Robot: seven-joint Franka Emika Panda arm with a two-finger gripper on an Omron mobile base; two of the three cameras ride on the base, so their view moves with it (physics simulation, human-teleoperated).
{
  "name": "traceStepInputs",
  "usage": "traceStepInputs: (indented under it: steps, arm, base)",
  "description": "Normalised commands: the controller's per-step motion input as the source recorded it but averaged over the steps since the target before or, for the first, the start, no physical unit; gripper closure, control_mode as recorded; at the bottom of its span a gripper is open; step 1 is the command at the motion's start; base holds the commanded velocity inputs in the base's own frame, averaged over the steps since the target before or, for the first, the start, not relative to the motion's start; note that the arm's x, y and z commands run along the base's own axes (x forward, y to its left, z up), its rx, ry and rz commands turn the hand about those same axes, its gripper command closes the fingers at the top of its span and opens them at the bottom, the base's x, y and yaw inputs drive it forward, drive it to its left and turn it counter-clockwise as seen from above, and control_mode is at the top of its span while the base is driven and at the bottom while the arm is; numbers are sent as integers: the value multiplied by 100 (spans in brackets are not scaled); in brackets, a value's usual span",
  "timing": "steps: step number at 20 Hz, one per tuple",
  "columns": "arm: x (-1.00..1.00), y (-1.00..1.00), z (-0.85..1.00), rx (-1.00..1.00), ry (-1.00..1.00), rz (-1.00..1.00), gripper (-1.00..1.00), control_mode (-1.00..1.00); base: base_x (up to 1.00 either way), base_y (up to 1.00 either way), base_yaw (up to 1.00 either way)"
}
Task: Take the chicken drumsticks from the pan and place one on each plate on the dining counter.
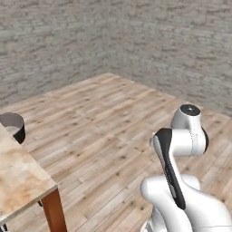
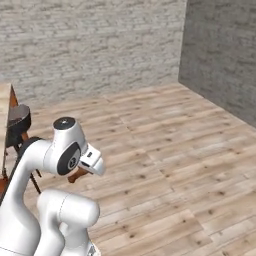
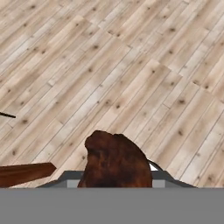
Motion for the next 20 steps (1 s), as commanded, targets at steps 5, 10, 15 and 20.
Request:
traceStepInputs:
  steps: [5, 10, 15, 20]
  arm:
    - [0, 0, 0, 0, 0, 0, 100, 100]
    - [0, 0, 0, 0, 0, 0, 100, 100]
    - [0, 0, 0, 0, 0, 0, 100, 100]
    - [0, 0, 0, 0, 0, 0, 100, 100]
  base:
    - [93, -37, 27]
    - [91, -27, 39]
    - [94, -10, 52]
    - [85, -2, 73]
